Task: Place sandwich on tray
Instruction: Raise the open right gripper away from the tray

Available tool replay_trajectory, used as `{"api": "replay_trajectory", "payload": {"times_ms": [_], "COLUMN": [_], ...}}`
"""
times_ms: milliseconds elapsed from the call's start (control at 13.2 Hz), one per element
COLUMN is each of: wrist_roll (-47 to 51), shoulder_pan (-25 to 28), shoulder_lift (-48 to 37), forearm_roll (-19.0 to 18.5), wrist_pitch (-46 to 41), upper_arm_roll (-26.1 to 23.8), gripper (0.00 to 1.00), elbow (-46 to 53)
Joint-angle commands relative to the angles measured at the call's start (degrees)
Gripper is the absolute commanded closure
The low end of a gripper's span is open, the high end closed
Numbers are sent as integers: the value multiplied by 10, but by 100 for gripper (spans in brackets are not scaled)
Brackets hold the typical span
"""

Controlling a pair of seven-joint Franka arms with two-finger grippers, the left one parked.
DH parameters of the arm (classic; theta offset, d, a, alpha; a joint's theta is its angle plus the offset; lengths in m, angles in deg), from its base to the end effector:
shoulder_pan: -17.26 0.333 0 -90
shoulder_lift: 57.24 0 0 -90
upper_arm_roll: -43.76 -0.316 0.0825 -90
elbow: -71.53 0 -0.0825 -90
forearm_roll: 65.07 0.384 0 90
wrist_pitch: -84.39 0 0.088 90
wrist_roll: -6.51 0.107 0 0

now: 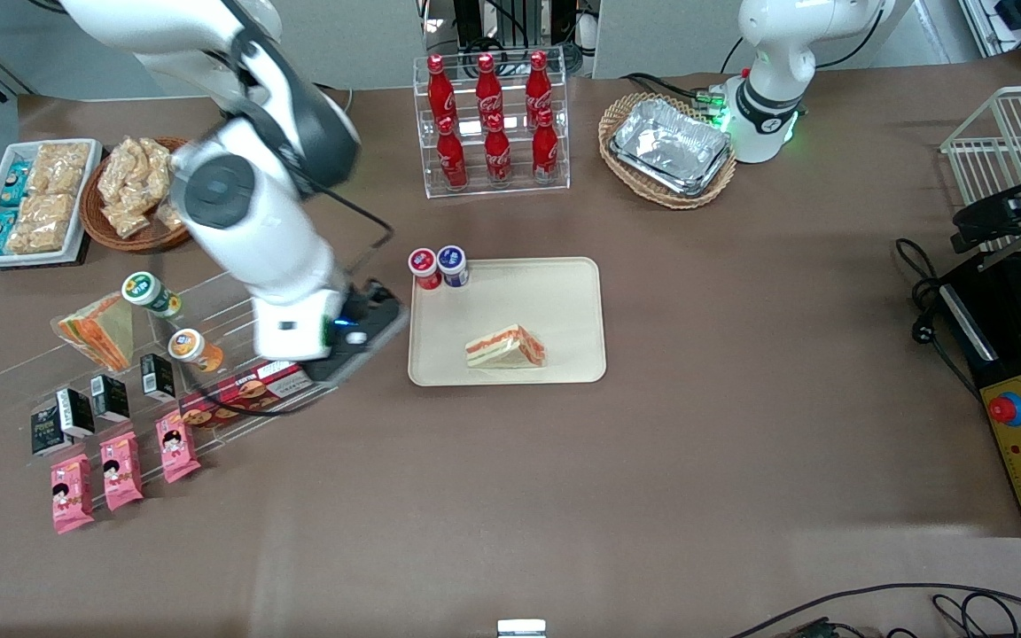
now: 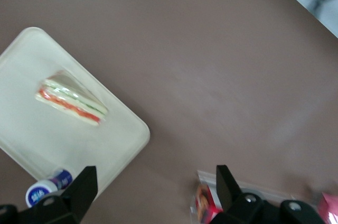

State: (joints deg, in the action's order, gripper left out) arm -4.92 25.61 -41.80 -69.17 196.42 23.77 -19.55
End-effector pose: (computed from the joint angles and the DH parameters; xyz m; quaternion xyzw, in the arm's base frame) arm 0.5854 0.2847 0.4966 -0.9377 -0.3426 -0.0540 0.0195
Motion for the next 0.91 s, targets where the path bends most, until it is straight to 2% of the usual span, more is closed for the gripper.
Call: {"api": "replay_trajectory", "payload": {"times_ms": [0,302,604,830], "wrist_roll": [43,75,92,92], "shoulder_pan": [-54,-56,-56,-56], "shoulder_lift": [-64,-126,-165,-172], "forearm_roll": [15,15,42,42], "wrist_pitch": [-66,-125,-180,-215], "upper_arm_roll": [19,107,197,230], "gripper": [0,0,0,0], "elbow": [-12,-12,-2,6]}}
